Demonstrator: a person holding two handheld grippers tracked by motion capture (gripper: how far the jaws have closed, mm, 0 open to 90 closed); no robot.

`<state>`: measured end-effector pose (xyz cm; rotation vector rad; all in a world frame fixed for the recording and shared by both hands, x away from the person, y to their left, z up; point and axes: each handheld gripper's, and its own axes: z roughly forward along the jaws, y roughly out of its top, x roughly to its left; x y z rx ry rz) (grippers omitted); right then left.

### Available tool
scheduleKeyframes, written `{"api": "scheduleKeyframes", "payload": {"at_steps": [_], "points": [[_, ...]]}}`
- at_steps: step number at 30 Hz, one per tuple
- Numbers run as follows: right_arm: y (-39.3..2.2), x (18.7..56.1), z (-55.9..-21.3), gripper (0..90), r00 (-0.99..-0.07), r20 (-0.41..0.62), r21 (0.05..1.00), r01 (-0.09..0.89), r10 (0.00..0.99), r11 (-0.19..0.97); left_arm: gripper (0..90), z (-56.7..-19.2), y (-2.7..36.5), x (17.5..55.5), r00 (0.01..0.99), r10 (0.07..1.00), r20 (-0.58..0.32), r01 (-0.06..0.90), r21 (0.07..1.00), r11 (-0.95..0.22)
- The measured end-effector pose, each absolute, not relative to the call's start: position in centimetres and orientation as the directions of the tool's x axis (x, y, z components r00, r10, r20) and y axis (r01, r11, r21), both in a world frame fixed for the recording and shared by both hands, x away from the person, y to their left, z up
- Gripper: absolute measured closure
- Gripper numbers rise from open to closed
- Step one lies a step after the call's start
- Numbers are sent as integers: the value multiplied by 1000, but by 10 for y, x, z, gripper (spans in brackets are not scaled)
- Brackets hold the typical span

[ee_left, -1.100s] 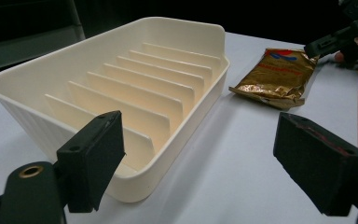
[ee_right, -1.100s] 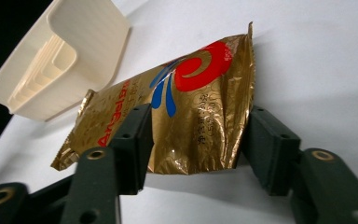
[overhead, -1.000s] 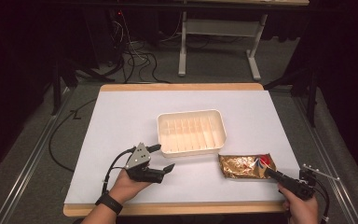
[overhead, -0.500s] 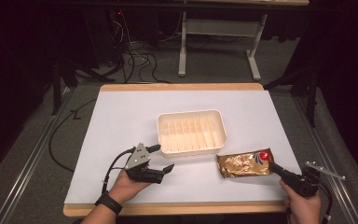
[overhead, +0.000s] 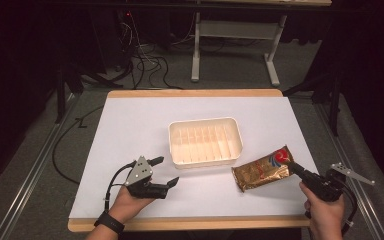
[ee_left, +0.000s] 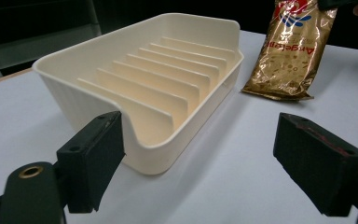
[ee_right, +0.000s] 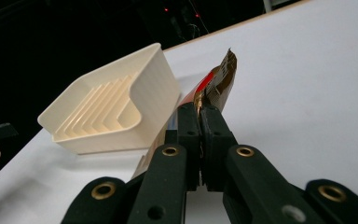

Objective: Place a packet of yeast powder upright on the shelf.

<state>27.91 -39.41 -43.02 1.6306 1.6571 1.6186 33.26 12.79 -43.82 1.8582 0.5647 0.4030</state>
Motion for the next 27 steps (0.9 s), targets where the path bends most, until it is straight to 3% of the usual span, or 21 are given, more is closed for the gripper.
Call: {"api": "scheduleKeyframes", "payload": {"at_steps": [15,27], "points": [[-379,294,-398,891,-412,415,885,389,811,-255,168,-439,154,323,783,621,0,215,938,-272],[-378,284,-377,891,-437,344,925,311,831,-219,168,-440,153,323,786,619,1,216,937,-276]]}}
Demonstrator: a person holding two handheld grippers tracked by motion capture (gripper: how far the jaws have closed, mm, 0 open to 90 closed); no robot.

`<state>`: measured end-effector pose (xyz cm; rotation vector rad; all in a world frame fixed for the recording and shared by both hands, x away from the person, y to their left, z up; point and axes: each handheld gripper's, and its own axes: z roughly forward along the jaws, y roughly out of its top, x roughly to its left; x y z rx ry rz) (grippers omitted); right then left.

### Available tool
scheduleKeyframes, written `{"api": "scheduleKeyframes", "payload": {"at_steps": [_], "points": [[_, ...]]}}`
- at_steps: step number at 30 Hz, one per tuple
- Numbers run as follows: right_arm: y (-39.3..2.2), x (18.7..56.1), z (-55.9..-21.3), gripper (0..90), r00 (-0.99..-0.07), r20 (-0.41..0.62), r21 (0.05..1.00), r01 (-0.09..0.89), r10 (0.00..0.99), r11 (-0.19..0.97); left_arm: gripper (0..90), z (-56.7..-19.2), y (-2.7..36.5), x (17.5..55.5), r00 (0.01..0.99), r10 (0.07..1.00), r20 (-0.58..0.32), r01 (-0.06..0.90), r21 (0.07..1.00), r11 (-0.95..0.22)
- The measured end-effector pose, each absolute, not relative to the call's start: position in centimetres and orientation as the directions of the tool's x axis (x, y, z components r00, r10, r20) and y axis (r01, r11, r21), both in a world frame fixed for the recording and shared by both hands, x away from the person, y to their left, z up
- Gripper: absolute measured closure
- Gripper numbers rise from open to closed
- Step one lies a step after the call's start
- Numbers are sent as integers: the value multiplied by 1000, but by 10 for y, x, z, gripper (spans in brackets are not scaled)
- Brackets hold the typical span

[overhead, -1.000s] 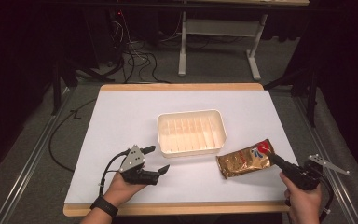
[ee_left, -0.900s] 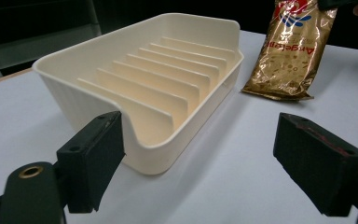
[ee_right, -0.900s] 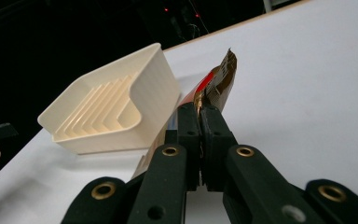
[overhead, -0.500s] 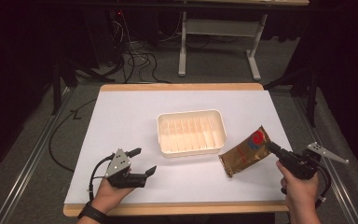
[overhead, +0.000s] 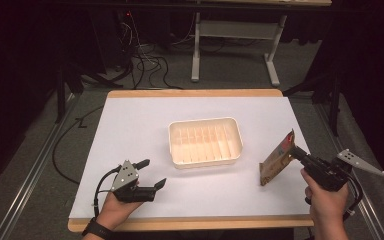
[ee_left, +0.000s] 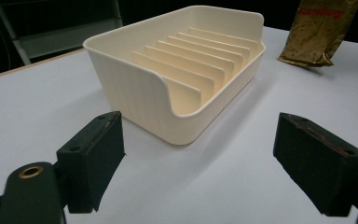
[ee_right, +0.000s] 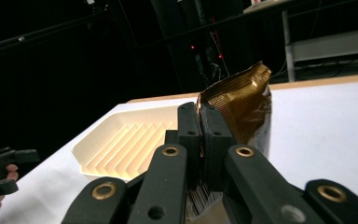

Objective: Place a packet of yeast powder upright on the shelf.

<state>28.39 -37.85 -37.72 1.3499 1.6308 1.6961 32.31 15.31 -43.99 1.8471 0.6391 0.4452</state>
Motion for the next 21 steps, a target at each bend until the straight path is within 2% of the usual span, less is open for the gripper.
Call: {"api": "scheduleKeyframes", "payload": {"at_steps": [9,21], "points": [[-376,280,-370,891,-451,305,942,274,839,-195,168,-440,153,323,785,619,1,215,937,-274],[-366,290,-384,891,-481,379,914,328,790,-238,168,-440,153,322,787,617,1,214,937,-276]]}}
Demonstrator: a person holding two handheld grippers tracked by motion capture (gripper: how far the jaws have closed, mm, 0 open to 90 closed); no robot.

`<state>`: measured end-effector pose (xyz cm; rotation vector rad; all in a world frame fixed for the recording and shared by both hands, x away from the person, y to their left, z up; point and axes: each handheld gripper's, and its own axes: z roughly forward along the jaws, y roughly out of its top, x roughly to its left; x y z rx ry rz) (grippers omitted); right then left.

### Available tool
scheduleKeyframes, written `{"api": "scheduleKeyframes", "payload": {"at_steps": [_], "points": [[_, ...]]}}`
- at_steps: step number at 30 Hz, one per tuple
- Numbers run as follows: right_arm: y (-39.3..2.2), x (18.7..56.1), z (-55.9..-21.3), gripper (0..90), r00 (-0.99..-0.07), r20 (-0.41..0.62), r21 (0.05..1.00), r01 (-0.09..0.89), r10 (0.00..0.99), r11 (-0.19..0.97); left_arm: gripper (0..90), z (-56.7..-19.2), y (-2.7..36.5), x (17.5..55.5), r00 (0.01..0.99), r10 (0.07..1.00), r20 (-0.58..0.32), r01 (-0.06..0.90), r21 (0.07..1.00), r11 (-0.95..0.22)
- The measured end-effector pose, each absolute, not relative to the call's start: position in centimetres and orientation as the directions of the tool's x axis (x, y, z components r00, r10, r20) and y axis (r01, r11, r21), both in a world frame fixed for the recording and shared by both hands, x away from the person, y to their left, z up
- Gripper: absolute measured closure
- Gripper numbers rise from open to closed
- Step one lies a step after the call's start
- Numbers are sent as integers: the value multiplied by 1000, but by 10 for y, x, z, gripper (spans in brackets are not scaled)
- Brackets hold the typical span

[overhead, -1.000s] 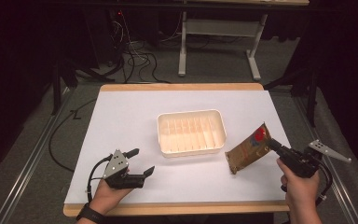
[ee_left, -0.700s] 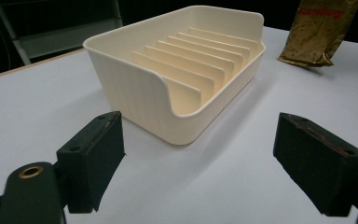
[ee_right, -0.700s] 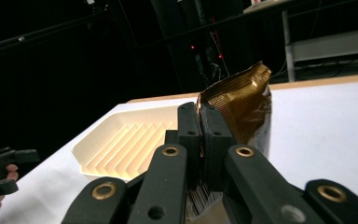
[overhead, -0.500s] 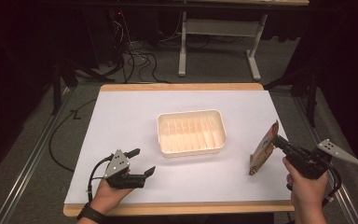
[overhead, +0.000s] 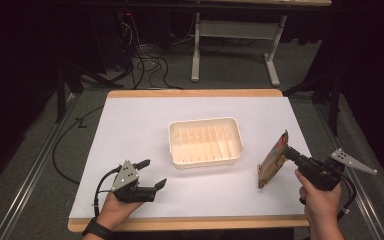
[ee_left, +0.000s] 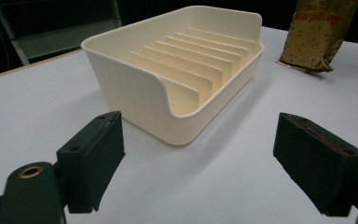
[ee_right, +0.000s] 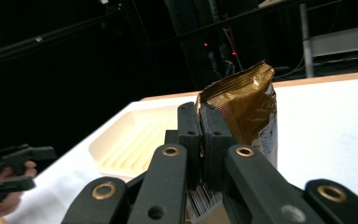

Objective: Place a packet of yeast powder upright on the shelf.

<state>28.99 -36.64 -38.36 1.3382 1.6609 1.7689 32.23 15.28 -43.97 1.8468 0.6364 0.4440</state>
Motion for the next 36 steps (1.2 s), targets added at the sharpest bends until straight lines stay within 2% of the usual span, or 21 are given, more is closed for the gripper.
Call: {"api": "scheduleKeyframes", "payload": {"at_steps": [19,36], "points": [[-344,287,-350,890,-549,325,942,259,770,-213,167,-438,157,321,784,620,-10,215,942,-257],[-334,291,-322,890,-570,317,946,243,758,-213,168,-437,159,321,783,622,-12,214,944,-250]]}}
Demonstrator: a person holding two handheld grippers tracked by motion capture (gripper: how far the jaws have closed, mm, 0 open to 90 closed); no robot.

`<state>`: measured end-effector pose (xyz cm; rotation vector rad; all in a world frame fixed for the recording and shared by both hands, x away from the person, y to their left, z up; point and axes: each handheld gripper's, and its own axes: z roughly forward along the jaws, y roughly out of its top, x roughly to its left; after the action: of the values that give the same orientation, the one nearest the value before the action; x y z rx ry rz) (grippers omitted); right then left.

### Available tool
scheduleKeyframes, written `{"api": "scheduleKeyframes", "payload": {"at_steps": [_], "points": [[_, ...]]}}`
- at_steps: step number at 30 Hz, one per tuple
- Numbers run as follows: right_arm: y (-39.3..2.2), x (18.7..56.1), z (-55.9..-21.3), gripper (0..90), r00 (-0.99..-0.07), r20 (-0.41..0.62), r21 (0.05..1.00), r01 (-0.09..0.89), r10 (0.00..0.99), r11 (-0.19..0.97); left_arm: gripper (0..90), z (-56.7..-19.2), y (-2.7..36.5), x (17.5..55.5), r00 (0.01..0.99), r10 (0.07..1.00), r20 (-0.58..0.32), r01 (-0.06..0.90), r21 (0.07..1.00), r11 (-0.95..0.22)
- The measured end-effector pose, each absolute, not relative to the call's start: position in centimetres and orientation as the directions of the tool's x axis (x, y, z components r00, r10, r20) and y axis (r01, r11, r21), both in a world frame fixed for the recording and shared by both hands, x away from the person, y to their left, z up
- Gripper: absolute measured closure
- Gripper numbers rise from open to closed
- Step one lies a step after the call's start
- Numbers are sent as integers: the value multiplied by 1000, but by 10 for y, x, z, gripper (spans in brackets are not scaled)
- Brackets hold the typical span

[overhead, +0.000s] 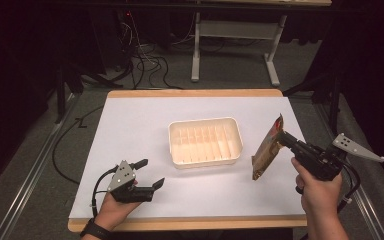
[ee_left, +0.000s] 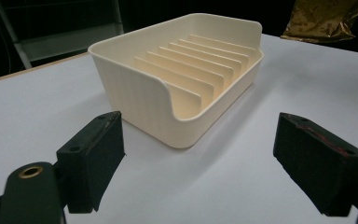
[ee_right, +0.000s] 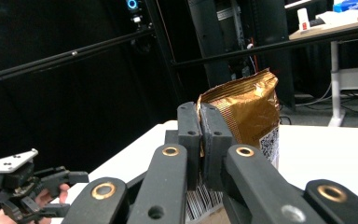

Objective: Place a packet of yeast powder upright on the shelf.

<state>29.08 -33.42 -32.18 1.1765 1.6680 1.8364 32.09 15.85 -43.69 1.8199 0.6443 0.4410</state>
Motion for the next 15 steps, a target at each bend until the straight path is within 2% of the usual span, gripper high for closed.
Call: {"api": "scheduleKeyframes", "payload": {"at_steps": [15], "points": [[-317,300,-289,889,-610,281,958,224,741,-179,168,-436,160,321,783,622,-16,213,946,-244]]}}
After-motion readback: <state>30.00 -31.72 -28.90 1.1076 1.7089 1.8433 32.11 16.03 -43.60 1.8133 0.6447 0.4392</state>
